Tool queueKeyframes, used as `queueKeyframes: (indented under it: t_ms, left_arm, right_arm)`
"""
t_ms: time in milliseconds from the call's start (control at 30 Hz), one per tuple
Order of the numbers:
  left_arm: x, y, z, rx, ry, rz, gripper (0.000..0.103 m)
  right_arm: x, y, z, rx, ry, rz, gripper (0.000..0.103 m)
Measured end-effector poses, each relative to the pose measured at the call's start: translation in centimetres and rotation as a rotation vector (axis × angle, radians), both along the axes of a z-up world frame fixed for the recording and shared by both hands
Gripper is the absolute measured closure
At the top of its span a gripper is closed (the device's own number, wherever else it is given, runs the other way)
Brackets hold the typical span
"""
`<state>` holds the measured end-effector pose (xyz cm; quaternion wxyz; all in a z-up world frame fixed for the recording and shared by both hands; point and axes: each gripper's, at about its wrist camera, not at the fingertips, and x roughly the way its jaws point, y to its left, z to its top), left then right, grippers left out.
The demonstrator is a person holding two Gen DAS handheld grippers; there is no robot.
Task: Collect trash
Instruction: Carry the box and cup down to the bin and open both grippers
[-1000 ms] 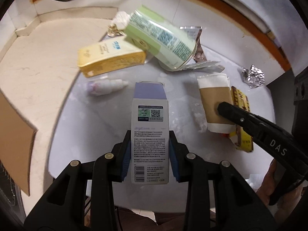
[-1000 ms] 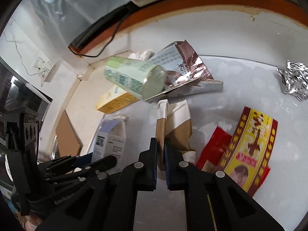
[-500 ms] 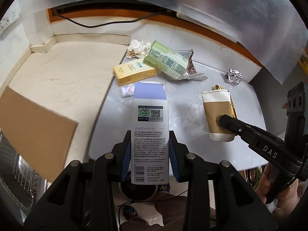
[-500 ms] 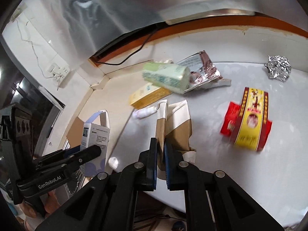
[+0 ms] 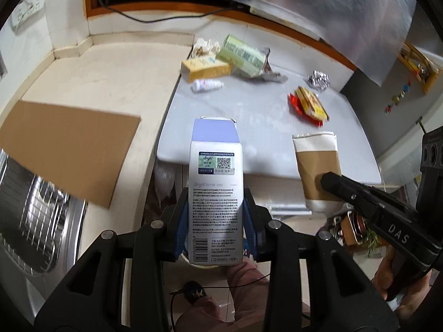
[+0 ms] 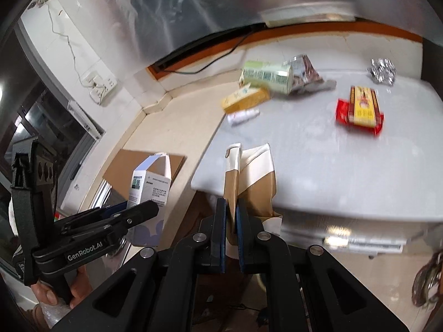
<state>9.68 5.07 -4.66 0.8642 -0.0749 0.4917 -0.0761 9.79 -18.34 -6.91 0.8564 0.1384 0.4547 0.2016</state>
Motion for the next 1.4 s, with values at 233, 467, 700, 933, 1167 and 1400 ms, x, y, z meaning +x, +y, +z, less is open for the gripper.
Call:
queueKeyframes:
  t_ms: [233,467,700,933,1167,1400]
  left_arm:
    - [-3.9,0.5,-3.3,-0.006,0.065,-0.023,0.072]
    - [-5.7,0.2,-7.8,-0.035,0.139,-0.008,0.072]
    - [-5.9,-0.8,-14.5,-0.036,0.228,0.041,0.072]
    - [-6.2,-2.5,-25.1,-0.024,0.334,0.123,0.072]
    - [-5.9,-3.4,-37.7,-0.004,0.446,0.186,0.072]
    - [-4.8,-4.0,-47.0,0.009,0.514,0.197,0.071]
  right_arm:
    - [-5.3,2.0,-3.4,-0.039,0.095,-0.002,0.096]
    - [-6.5,2.4,-8.2,-0.103,0.191,0.011,0.096]
    - [-6.5,2.5,-16.5,-0.159,0.294,0.065,0.096]
    - [-5.7,1.3,-28.9,-0.187,0.412,0.118,0.096]
    - [-4.6,1.0,-40.3,-0.213,0.510,0.162,0.096]
    - [-3.2,1.2,-48.7,-0.201,0.575,0.149,0.096]
